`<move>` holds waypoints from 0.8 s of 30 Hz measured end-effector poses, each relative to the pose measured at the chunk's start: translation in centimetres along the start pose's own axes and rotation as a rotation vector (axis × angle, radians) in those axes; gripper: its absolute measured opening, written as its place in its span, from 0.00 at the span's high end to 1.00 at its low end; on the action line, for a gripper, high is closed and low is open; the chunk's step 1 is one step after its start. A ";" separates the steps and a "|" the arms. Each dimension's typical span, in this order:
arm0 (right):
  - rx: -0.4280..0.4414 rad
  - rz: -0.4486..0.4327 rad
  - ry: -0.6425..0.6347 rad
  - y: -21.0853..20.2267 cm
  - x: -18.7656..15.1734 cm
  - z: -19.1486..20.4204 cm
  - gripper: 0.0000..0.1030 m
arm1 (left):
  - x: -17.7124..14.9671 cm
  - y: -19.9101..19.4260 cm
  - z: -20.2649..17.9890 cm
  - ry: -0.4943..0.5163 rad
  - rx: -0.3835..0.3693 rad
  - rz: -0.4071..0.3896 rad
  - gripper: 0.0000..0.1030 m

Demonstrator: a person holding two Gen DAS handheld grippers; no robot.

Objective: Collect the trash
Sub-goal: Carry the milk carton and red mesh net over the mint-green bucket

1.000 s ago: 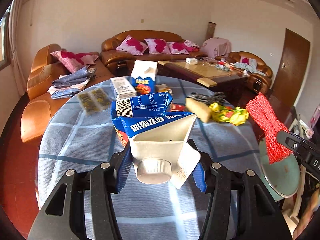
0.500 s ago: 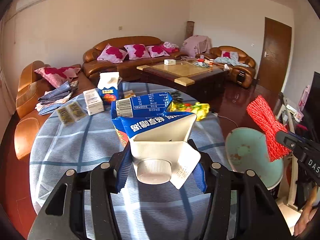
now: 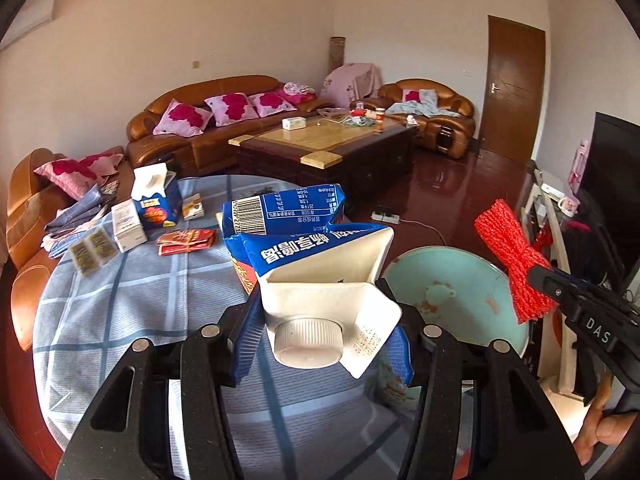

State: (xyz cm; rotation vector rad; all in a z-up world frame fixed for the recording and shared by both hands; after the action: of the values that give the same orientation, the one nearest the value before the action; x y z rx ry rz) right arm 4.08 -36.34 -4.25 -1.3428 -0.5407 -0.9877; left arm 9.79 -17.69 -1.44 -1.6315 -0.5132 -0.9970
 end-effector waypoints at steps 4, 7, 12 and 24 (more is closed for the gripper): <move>-0.021 -0.003 0.034 0.1 0.0 -1.6 0.88 | 0.4 0.6 -2.0 0.018 -0.028 0.004 0.49; -0.041 -0.004 0.049 0.2 -0.1 -2.7 0.88 | 0.5 1.0 -3.5 0.039 -0.043 0.005 0.49; -0.075 0.015 0.078 1.3 -0.4 -4.4 0.88 | 0.5 2.2 -5.9 0.063 -0.069 0.024 0.49; -0.099 0.080 0.158 4.8 -1.6 -7.3 0.88 | -0.6 7.1 -10.5 0.091 -0.142 0.126 0.49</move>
State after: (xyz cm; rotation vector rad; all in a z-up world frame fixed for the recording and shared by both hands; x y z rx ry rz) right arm 5.80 -43.26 -9.61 -1.3500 -0.3200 -1.0555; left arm 11.27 -29.60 -5.50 -1.7128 -0.2803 -1.0271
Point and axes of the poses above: each gripper's, at about its wrist camera, not at the fingertips, and y roughly the way its jaws point, z to its left, x to its top, the point moved 2 cm from there along y, roughly the way its jaws point, and after that the axes turned 4 degrees about -y, right-handed, at the moved point
